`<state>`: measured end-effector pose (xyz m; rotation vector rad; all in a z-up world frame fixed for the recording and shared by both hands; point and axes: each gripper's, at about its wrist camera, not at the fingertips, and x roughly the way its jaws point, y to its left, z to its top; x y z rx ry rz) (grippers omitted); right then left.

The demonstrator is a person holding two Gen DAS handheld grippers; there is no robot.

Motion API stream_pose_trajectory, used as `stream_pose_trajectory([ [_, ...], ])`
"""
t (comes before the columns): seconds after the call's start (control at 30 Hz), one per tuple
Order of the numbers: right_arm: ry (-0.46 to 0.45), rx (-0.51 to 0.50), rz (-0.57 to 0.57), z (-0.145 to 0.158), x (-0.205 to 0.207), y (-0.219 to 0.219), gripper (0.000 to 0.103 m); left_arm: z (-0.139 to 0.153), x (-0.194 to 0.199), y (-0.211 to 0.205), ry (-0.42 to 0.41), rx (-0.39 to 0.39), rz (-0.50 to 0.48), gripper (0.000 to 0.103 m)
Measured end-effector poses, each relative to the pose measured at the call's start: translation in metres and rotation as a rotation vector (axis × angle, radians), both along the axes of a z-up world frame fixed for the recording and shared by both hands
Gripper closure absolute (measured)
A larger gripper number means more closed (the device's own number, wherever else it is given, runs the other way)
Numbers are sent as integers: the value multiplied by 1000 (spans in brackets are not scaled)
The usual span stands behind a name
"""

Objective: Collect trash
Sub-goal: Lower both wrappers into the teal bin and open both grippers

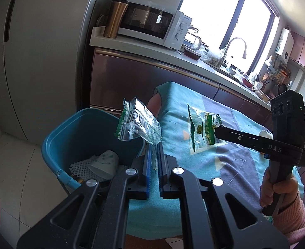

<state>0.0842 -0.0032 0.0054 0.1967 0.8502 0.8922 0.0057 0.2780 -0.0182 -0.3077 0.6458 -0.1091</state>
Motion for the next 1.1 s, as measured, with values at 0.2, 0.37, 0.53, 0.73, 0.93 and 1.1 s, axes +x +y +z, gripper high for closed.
stream_pose_trajectory([
  [0.2,4,-25,23,-2,6,17,89,-6,2,13,14,1,32,97],
  [0.37,2,-55,45,-2,8,30,89,-12,4,22,33,0,56,97],
  [0.53,1,-76,64,-3,9,39,89,-18,7,28,52,-1,76,97],
  [0.73,6,-112,89,-7,13,54,89,-26,11,37,74,-5,98,97],
  [0.93,16,-153,111,-14,17,73,89,-37,17,45,101,-11,118,97],
  [1.1,21,-196,129,-20,21,90,88,-42,25,50,115,-7,134,97],
])
